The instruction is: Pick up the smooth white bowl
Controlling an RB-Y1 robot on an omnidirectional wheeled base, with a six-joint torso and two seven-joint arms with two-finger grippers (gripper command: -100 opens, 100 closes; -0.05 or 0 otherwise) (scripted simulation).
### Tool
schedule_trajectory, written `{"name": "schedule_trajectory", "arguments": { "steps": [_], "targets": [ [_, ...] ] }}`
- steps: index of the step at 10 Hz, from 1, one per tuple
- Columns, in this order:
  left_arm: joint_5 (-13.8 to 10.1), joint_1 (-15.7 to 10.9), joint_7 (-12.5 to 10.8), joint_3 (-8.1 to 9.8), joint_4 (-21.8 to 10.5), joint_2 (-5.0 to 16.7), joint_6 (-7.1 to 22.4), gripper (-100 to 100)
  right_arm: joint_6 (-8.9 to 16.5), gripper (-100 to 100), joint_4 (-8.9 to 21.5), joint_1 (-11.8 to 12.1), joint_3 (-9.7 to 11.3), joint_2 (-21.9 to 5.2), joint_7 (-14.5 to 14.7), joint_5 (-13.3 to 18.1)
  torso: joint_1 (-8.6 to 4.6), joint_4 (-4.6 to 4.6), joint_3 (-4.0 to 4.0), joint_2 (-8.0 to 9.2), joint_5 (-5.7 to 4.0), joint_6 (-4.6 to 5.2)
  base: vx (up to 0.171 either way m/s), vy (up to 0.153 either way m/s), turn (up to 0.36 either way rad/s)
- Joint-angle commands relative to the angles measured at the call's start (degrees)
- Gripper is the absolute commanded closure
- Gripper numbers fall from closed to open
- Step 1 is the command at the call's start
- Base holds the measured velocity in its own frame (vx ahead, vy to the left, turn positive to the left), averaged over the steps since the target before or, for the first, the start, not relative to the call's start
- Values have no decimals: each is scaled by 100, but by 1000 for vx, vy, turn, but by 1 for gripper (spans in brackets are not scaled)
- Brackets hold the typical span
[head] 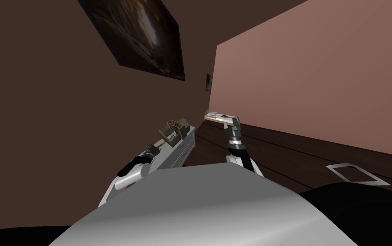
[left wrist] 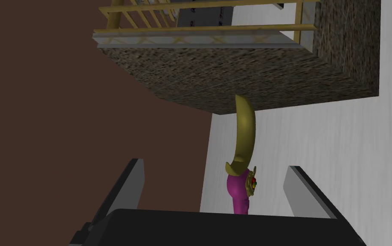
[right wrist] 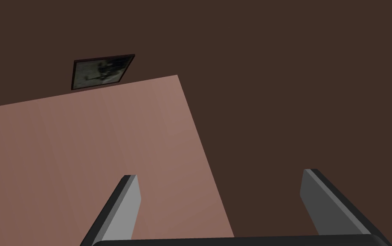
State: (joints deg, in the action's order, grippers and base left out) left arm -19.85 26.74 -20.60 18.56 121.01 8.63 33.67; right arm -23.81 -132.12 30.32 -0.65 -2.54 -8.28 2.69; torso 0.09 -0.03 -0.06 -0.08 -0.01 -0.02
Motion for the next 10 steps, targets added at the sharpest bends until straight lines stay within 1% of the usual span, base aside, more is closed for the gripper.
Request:
{"name": "schedule_trajectory", "arguments": {
  "steps": [1,2,3,4,5,6,7,8,10],
  "targets": [
    [11,1,-51,46,-10,-1,256,-100,0,0,0,0,0,0,0,0,0,0,0,0,0,0,23,4,7],
    [-9,65,-125,122,-73,24,426,-100,0,0,0,0,0,0,0,0,0,0,1,2,0,1,22,-1,11],
    [-9,65,-125,122,-73,24,497,-100,0,0,0,0,0,0,0,0,-1,1,2,3,0,0,16,-1,9],
    [-27,130,-199,197,-136,56,692,-100,0,0,0,0,0,0,0,0,-2,1,3,5,0,1,19,4,8],
    [-27,130,-199,197,-136,56,734,-100,0,0,0,0,0,0,0,0,1,1,3,5,0,0,18,8,7],
    [-44,197,-273,270,-202,93,961,-100,0,0,0,0,0,0,0,0,1,1,3,5,0,1,21,10,8],
    [-60,265,-345,339,-269,132,1117,-100,0,0,0,0,0,0,0,0,2,1,2,4,1,1,35,15,15],
    [-60,265,-345,339,-269,132,1190,-100,0,0,0,0,0,0,0,0,4,0,0,0,1,0,27,15,8],
    [-87,399,-479,461,-407,201,1560,-100,0,0,0,0,0,0,0,0,7,0,2,3,2,0,29,25,8]
  ]
}}
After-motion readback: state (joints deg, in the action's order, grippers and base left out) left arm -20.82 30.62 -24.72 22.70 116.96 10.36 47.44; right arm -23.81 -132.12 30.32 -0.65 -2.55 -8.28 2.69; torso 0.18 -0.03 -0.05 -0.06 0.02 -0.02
